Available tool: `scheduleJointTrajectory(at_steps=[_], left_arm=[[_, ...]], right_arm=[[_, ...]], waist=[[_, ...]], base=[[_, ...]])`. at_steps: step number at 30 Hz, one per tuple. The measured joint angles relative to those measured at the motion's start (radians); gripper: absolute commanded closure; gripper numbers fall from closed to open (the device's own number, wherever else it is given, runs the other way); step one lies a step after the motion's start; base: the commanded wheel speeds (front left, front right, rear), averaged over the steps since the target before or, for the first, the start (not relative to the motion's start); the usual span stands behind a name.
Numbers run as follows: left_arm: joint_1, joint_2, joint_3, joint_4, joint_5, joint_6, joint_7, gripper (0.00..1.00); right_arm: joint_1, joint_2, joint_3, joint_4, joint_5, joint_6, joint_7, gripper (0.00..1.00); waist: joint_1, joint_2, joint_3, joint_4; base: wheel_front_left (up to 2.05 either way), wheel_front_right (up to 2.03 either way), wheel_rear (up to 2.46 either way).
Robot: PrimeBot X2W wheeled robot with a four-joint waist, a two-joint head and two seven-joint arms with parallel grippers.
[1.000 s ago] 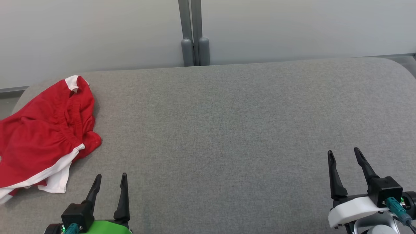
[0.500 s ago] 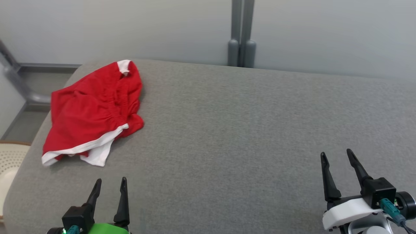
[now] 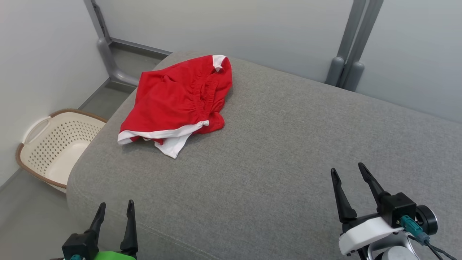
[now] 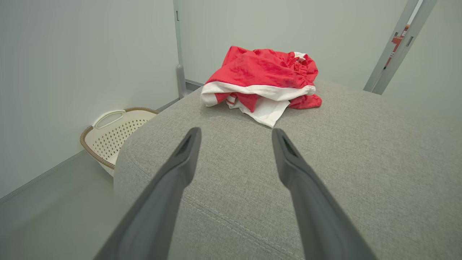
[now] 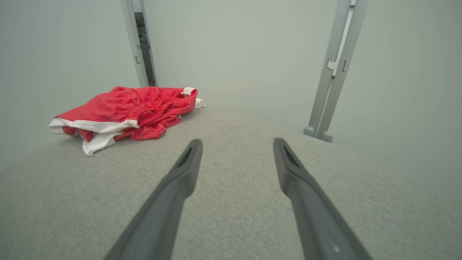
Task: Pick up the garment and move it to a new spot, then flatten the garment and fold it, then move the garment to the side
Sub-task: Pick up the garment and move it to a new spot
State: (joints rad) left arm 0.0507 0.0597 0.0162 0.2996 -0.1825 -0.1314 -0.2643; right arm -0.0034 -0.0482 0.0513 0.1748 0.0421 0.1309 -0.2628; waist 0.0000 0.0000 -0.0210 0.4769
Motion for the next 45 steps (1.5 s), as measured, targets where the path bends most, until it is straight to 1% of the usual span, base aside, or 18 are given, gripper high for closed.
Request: scheduleJointTrajectory(at_steps=[3,6,8,11,12,15,17,21,24,27,28,29,30,31,36,38,42,45], left_arm=[[-0.014,0.004,-0.012,-0.004,-0.004,0.0,0.0,0.0],[-0.072,0.016,-0.044,0.0,-0.02,0.0,0.0,0.0],[-0.127,0.025,-0.072,0.025,-0.037,0.0,0.0,0.0],[-0.249,0.056,-0.164,0.108,-0.059,0.0,0.0,0.0],[-0.317,0.064,-0.207,0.154,-0.079,0.0,0.008,0.0],[-0.481,0.09,-0.285,0.243,-0.127,0.0,0.051,0.0],[-0.595,0.122,-0.34,0.308,-0.151,0.0,0.086,0.0],[-0.739,0.173,-0.43,0.424,-0.211,0.0,0.154,0.0],[-0.811,0.211,-0.502,0.484,-0.261,0.0,0.203,0.0],[-0.863,0.244,-0.533,0.535,-0.319,0.0,0.225,0.0],[-0.877,0.258,-0.544,0.559,-0.325,0.0,0.238,0.05],[-0.885,0.268,-0.551,0.579,-0.333,0.0,0.246,0.54],[-0.892,0.277,-0.56,0.597,-0.343,0.0,0.251,0.76],[-0.897,0.281,-0.565,0.615,-0.363,0.0,0.259,1.0],[-0.92,0.294,-0.567,0.679,-0.377,0.002,0.246,1.0],[-0.924,0.295,-0.562,0.685,-0.379,0.018,0.222,1.0],[-0.933,0.309,-0.546,0.671,-0.38,0.04,0.183,1.0],[-0.939,0.344,-0.518,0.63,-0.402,0.044,0.175,1.0]], right_arm=[[0.0,0.0,-0.007,-0.002,-0.009,0.0,0.0,0.0],[-0.007,0.0,-0.017,-0.004,-0.039,0.0,0.0,0.0],[-0.029,-0.005,-0.021,-0.009,-0.052,0.0,0.0,0.0],[-0.077,-0.033,-0.026,-0.02,-0.067,0.0,0.0,0.0],[-0.101,-0.048,-0.02,-0.02,-0.074,0.0,0.0,0.0],[-0.162,-0.074,0.003,-0.02,-0.083,0.0,0.0,0.0],[-0.195,-0.084,0.014,-0.019,-0.086,0.0,0.0,0.0],[-0.226,-0.086,0.029,-0.012,-0.088,0.0,0.0,0.0],[-0.235,-0.084,0.036,-0.004,-0.088,0.0,0.0,0.0],[-0.249,-0.08,0.032,-0.002,-0.087,0.0,0.0,0.0],[-0.251,-0.079,0.03,-0.002,-0.087,0.0,0.0,0.0],[-0.252,-0.077,0.029,-0.002,-0.087,0.0,0.0,0.0],[-0.252,-0.076,0.028,-0.002,-0.087,0.0,0.0,0.0],[-0.252,-0.073,0.026,-0.003,-0.087,0.0,0.0,0.0],[-0.241,-0.06,0.003,-0.001,-0.086,0.0,0.0,0.0],[-0.219,-0.053,-0.006,0.004,-0.08,0.0,0.0,0.0],[-0.178,-0.036,-0.02,0.016,-0.072,0.0,0.0,0.0],[-0.149,-0.025,-0.022,0.021,-0.062,0.0,0.0,0.0]], waist=[[0.0,0.0,0.01,0.007],[0.0,0.0,0.03,0.006],[0.0,0.0,0.05,0.004],[0.0,0.0,0.091,-0.001],[0.0,0.0,0.113,-0.003],[0.0,0.0,0.169,-0.01],[0.0,0.0,0.216,-0.02],[0.0001,0.0,0.311,-0.054],[0.0001,0.0,0.369,-0.088],[0.0001,0.0,0.408,-0.131],[0.0001,0.0,0.418,-0.147],[0.0001,0.0,0.425,-0.16],[0.0002,0.0,0.432,-0.175],[0.0001,0.0,0.439,-0.19],[0.0002,0.0,0.446,-0.242],[0.0001,0.0,0.433,-0.251],[0.0001,0.0,0.397,-0.258],[0.0001,0.0,0.356,-0.257]], base=[[0.0,0.0,0.0],[0.0,0.0,0.0],[0.0,0.0,0.0],[0.0,0.0,0.0],[0.0,0.0,0.0],[0.0,0.0,0.0],[0.0,0.0,0.0],[0.0,0.0,0.0],[0.0,0.0,0.0],[0.0,0.0,0.0],[0.0,0.0,0.0],[0.0,0.0,0.0],[0.0,0.0,0.0],[0.0,0.0,0.0],[0.0,0.0,0.0],[0.0,0.0,0.0],[0.0,0.0,0.0],[0.0,0.0,0.0]])
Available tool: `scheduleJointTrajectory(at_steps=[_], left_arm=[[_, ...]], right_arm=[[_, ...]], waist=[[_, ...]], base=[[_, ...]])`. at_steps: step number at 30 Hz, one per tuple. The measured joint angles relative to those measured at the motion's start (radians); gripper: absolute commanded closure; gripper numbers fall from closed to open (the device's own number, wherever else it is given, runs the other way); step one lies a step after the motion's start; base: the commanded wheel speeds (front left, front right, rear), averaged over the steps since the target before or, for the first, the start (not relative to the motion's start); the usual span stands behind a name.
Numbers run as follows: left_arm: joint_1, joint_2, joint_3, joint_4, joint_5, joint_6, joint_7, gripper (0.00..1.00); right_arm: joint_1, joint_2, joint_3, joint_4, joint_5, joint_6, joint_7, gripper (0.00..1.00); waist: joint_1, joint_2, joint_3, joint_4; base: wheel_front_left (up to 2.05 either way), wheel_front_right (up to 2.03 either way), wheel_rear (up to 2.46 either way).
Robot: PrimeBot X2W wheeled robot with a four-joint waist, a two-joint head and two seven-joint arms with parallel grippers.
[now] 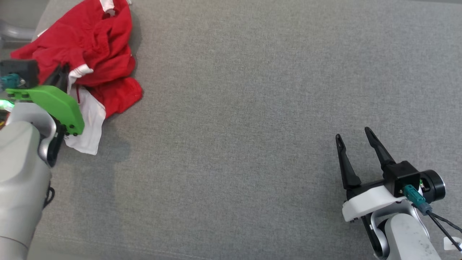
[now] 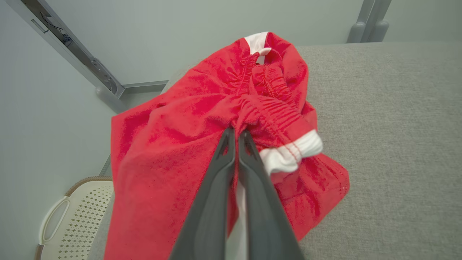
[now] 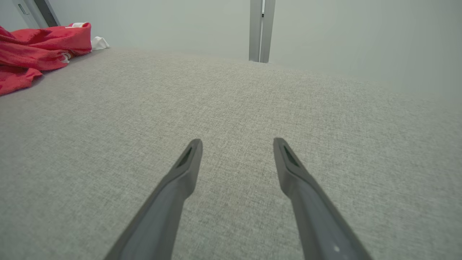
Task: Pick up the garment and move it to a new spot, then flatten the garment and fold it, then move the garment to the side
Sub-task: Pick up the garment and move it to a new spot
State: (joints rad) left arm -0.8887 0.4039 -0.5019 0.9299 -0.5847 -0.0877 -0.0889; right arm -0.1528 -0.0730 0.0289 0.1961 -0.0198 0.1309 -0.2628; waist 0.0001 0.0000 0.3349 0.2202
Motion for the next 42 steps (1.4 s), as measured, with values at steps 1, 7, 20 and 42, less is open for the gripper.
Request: scheduleJointTrajectory(at_steps=[1,7,20,42], left_arm=[[-0.003,0.014,0.005,-0.017,-0.002,0.0,0.002,1.0],[-0.02,0.114,0.052,-0.197,-0.052,-0.008,0.072,1.0],[0.113,0.219,0.156,-0.941,-0.299,0.06,0.37,1.0],[0.305,0.142,0.069,-1.209,-0.599,0.124,0.564,1.0]], right_arm=[[0.006,0.003,0.0,0.001,0.002,0.0,0.0,0.0],[0.039,0.02,0.001,0.006,0.021,0.0,0.0,0.0],[0.137,0.023,-0.024,0.015,0.086,0.0,0.0,0.0],[0.081,0.023,0.018,0.002,0.137,0.0,0.0,0.0]], waist=[[0.0,0.0,-0.013,0.002],[-0.0001,0.0,-0.107,0.005],[-0.0001,0.0,-0.246,-0.089],[-0.0001,0.0,-0.261,-0.345]], base=[[0.0,0.0,0.0],[0.0,0.0,0.0],[0.0,0.0,0.0],[0.0,0.0,0.0]])
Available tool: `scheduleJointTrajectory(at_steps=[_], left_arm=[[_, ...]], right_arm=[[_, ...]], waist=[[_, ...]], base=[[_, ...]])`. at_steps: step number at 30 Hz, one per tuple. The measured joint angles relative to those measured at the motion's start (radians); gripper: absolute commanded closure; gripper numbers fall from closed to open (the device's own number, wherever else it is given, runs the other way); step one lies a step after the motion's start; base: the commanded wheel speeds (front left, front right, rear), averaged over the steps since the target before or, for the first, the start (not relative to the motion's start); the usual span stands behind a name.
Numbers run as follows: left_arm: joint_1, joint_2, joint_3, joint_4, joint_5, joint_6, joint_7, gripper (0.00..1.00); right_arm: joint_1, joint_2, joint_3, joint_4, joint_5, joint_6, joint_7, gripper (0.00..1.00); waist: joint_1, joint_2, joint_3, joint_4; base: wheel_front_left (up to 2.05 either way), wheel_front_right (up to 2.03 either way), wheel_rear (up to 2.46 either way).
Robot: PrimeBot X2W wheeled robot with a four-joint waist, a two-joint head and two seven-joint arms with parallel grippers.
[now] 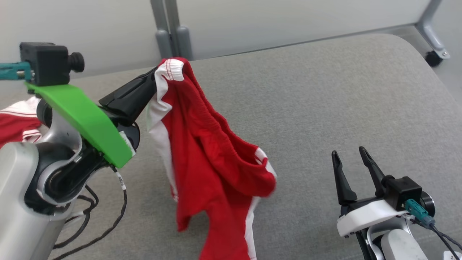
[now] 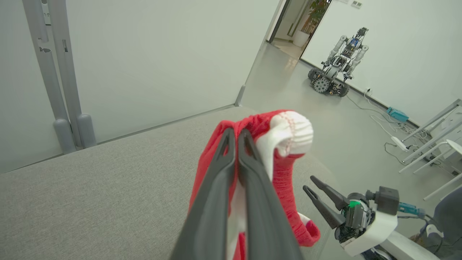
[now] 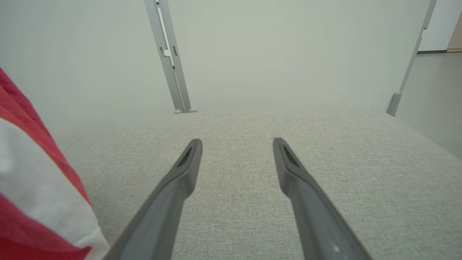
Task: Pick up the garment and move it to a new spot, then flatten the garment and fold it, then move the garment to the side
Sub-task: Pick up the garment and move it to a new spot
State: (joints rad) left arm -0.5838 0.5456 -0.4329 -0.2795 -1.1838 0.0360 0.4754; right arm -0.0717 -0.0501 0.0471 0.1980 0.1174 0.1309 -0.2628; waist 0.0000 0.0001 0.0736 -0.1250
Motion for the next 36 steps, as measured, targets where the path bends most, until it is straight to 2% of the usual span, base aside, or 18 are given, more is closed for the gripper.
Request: scheduleJointTrajectory(at_steps=[4,8,11,15,19,24,27,28,30,31,36], left_arm=[[-0.061,-0.002,-0.043,0.181,0.05,-0.047,0.012,1.0],[-0.158,0.043,-0.079,0.377,0.199,-0.113,-0.035,1.0],[-0.226,0.064,-0.114,0.482,0.27,-0.148,-0.079,1.0],[-0.314,0.071,-0.169,0.557,0.325,-0.163,-0.16,1.0],[-0.396,0.074,-0.267,0.55,0.327,-0.165,-0.273,1.0],[-0.486,0.09,-0.364,0.56,0.278,-0.166,-0.397,1.0],[-0.514,0.107,-0.412,0.611,0.255,-0.167,-0.418,1.0],[-0.515,0.109,-0.427,0.626,0.242,-0.167,-0.427,0.97],[-0.514,0.101,-0.455,0.653,0.214,-0.167,-0.441,0.8],[-0.514,0.096,-0.462,0.664,0.193,-0.167,-0.445,0.0],[-0.51,0.088,-0.488,0.705,0.151,-0.167,-0.502,0.0]], right_arm=[[-0.032,-0.001,0.026,-0.005,0.047,0.0,0.0,0.0],[-0.046,-0.001,0.045,-0.007,0.105,0.0,0.0,0.0],[-0.054,-0.001,0.062,-0.006,0.138,0.0,0.0,0.0],[-0.058,-0.002,0.071,-0.007,0.175,0.0,0.0,0.0],[-0.072,-0.001,0.083,-0.01,0.196,0.0,0.0,0.0],[-0.092,-0.001,0.086,-0.01,0.21,0.0,0.0,0.0],[-0.099,-0.001,0.088,-0.009,0.214,0.0,0.0,0.0],[-0.099,-0.001,0.089,-0.008,0.214,0.0,0.0,0.0],[-0.099,0.0,0.088,-0.006,0.212,0.0,0.0,0.0],[-0.099,0.0,0.085,-0.005,0.209,0.0,0.0,0.0],[-0.099,0.001,0.067,0.004,0.181,0.0,0.0,0.0]], waist=[[0.0,0.0,0.044,-0.066],[0.0,0.0,0.101,-0.136],[0.0,0.0,0.146,-0.186],[0.0,0.0,0.21,-0.246],[0.0,0.0,0.271,-0.297],[0.0,0.0,0.334,-0.343],[0.0001,0.0,0.359,-0.36],[0.0001,0.0,0.364,-0.364],[0.0001,0.0,0.369,-0.365],[0.0001,0.0,0.369,-0.363],[0.0001,0.0,0.356,-0.339]], base=[[0.0,0.0,0.0],[0.0,0.0,0.0],[0.0,0.0,0.0],[0.0,0.0,0.0],[0.0,0.0,0.0],[0.0,0.0,0.0],[0.0,0.0,0.0],[0.0,0.0,0.0],[0.0,0.0,0.0],[0.0,0.0,0.0],[0.0,0.0,0.0]])
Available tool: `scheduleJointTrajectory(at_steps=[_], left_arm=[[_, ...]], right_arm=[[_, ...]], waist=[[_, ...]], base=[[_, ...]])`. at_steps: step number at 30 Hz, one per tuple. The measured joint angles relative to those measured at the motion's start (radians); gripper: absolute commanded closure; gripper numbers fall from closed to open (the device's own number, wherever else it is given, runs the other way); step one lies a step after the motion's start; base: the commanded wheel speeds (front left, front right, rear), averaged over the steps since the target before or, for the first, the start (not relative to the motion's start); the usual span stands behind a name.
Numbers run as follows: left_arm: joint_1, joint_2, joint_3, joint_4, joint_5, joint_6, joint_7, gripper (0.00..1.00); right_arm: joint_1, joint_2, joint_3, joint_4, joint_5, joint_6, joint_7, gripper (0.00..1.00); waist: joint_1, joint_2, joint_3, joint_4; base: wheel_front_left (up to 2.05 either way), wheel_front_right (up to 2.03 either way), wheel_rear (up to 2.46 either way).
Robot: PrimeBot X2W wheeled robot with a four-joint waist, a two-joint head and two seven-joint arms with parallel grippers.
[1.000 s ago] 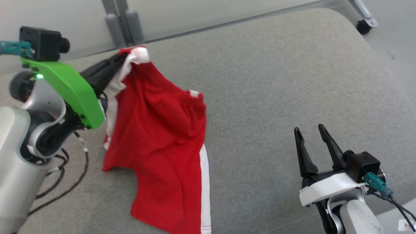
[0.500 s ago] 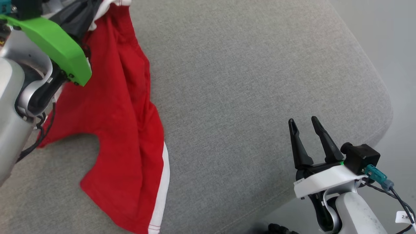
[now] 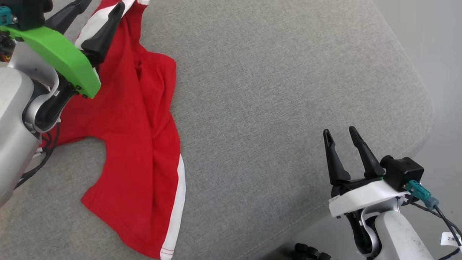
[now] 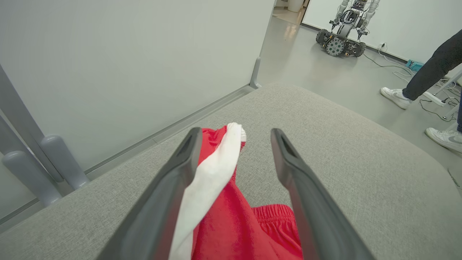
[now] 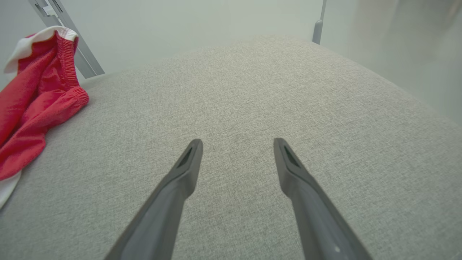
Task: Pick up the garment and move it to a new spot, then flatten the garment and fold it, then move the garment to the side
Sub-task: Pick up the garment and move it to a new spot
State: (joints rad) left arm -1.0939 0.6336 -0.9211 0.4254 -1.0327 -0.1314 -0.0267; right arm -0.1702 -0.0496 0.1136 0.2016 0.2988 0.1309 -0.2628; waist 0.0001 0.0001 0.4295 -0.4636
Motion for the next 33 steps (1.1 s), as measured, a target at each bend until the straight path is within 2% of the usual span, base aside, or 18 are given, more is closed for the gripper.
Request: scheduleJointTrajectory(at_steps=[4,9,14,17,20,24,33], left_arm=[[0.026,-0.003,0.01,0.026,-0.002,0.001,-0.091,0.0],[0.146,-0.026,0.047,-0.008,-0.023,0.054,-0.2,0.0],[0.354,-0.057,0.109,-0.11,0.012,0.172,-0.233,0.0],[0.493,-0.111,0.218,-0.204,0.112,0.248,-0.236,0.0],[0.663,-0.169,0.319,-0.249,0.202,0.284,-0.237,0.0],[0.852,-0.24,0.436,-0.269,0.336,0.289,-0.237,0.0],[1.155,-0.423,0.68,-0.263,0.547,0.181,-0.237,0.0]], right_arm=[[0.017,0.0,-0.029,0.005,-0.042,0.0,0.0,0.0],[0.065,0.0,-0.078,0.01,-0.11,0.0,0.0,0.0],[0.126,0.001,-0.115,-0.001,-0.187,0.0,0.0,0.0],[0.164,0.0,-0.149,-0.029,-0.229,0.0,0.0,0.0],[0.196,0.001,-0.167,-0.051,-0.262,0.0,0.0,0.0],[0.221,0.001,-0.185,-0.076,-0.302,0.0,0.0,0.0],[0.267,-0.009,-0.203,-0.106,-0.319,0.0,0.0,0.0]], waist=[[0.0,0.0,-0.034,0.028],[0.0,0.0,-0.097,0.07],[-0.0001,0.0,-0.173,0.13],[-0.0001,0.0,-0.212,0.177],[-0.0001,0.0,-0.248,0.228],[-0.0001,0.0,-0.294,0.294],[-0.0001,0.0,-0.375,0.42]], base=[[0.0,0.0,0.0],[0.0,0.0,0.0],[0.0,0.0,0.0],[0.0,0.0,0.0],[0.0,0.0,0.0],[0.0,0.0,0.0],[0.0,0.0,0.0]])
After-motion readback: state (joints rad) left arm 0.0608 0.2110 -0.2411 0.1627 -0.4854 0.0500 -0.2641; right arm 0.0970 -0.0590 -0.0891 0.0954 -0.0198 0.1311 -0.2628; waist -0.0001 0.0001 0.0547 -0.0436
